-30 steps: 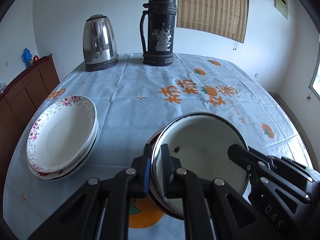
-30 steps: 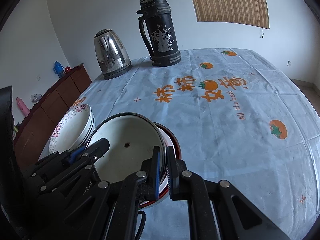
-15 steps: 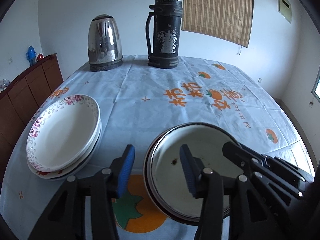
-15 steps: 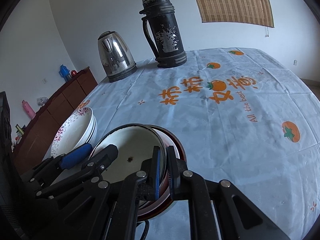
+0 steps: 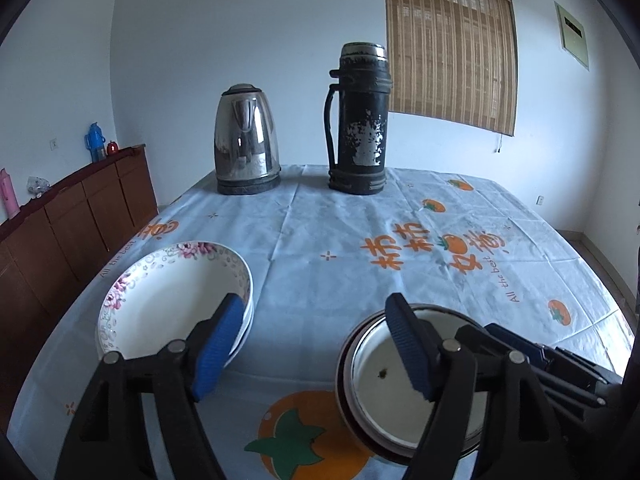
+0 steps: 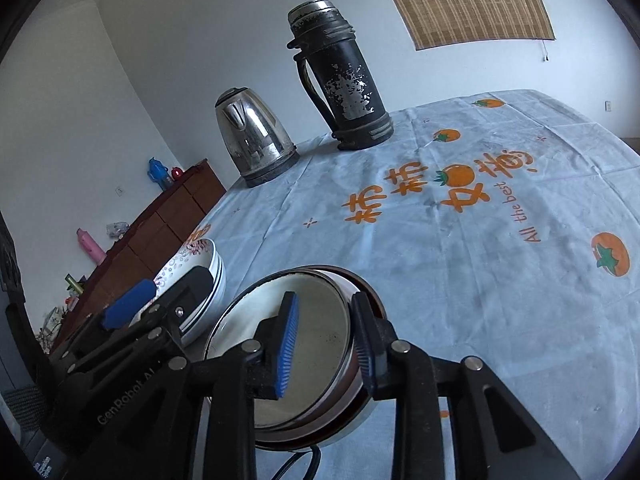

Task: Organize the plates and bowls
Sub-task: 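Pull both grippers back from the stacked bowls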

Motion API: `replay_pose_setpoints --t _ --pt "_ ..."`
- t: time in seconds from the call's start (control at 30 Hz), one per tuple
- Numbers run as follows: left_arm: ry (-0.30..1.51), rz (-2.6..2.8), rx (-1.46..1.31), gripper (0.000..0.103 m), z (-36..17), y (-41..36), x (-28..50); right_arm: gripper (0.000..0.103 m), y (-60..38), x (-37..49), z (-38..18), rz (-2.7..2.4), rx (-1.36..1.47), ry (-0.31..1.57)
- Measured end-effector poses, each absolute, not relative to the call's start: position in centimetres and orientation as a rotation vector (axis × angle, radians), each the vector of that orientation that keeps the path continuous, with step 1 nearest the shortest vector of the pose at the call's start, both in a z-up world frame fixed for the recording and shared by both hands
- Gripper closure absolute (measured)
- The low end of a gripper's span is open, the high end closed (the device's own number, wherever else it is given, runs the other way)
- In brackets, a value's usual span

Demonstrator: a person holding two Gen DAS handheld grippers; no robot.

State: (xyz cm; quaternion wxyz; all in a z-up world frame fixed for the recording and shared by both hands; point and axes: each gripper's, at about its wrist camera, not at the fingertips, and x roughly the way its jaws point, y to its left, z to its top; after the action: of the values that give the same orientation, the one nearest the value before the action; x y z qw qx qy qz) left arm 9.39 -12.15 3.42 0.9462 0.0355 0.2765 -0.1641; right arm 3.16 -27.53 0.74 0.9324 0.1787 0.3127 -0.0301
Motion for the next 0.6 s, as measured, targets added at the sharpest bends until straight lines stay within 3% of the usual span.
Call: replay_pose_setpoints --t 0.27,0.37,0.4,0.6 --pt "0.597 -0.303 0.046 0.028 2.8 -11.3 10.3 0.066 -27.4 1.5 2.5 -0.123 0.305 0.539" --pt "0.606 -0.301 0.051 0.028 2.4 -11.5 10.5 0.044 -28.0 0.6 3.1 -0.177 0.307 0.466" --pt "0.605 -0.298 0.054 0.028 2.2 -11.6 10.5 0.042 -28.1 0.5 3.2 -0.193 0.309 0.451" --pt "0.584 -0.275 0.051 0.028 2.0 -11.4 10.5 0.041 -28.2 0.6 2.4 -0.246 0.303 0.448"
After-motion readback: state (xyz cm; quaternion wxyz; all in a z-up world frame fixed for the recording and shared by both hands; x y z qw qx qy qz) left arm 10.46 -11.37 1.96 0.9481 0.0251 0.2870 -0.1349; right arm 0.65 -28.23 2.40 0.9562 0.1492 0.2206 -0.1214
